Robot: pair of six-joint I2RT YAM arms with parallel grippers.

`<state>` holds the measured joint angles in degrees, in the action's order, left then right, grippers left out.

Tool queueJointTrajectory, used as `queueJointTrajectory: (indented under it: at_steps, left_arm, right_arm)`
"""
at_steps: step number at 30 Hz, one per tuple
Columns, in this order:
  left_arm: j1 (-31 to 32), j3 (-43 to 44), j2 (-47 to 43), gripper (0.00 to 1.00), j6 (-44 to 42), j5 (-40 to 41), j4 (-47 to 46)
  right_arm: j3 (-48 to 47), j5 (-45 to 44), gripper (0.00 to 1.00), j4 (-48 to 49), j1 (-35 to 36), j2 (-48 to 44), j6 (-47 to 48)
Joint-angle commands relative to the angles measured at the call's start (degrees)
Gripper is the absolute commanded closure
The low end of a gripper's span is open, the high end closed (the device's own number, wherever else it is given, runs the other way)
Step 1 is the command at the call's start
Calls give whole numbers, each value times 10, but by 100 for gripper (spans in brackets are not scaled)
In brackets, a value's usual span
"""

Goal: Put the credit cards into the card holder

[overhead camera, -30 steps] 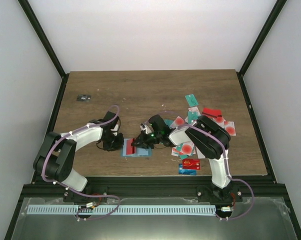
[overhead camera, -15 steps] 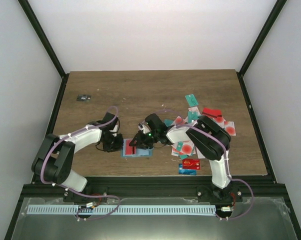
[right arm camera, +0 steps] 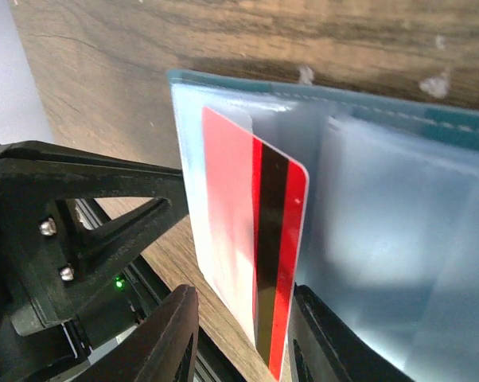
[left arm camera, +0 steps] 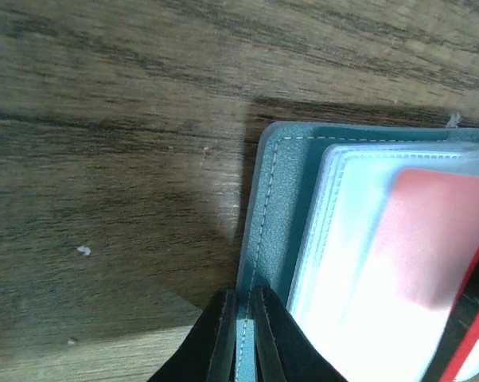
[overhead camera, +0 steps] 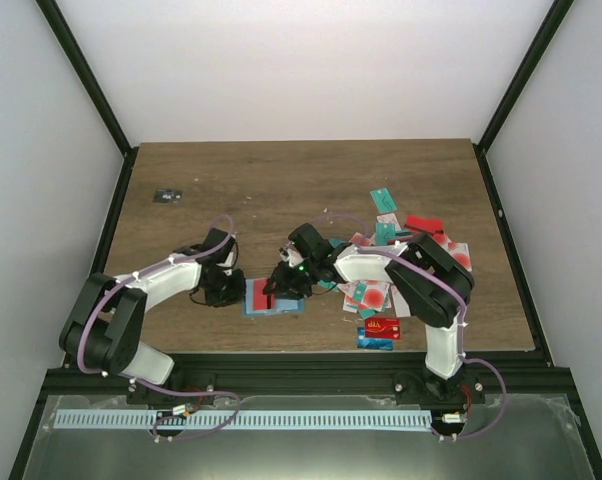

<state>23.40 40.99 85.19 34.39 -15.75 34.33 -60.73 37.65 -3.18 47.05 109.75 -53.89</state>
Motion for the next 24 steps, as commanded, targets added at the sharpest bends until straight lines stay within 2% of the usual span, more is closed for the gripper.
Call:
queueJointTrajectory:
  at_steps: [1, 12, 19, 21, 24]
  left_arm:
    - [2, -21, -12, 91, 15, 5, 7]
    - [3, -29, -30, 92, 28, 3, 1]
    - [3, -22, -39, 92, 24, 24, 20]
    - [3, -14, -42, 89, 21, 36, 32]
    - [2, -4, -51, 77, 17, 49, 46]
  right_arm:
    - [-27, 2, 67, -32, 11, 6, 12]
    - [-108, 9, 69, -81, 40, 74, 18]
    - [-120, -19, 65, -127, 40, 48, 40]
    - [-124, -20, 62, -137, 40, 38, 49]
    - [-136, -23, 56, -163, 40, 20, 62]
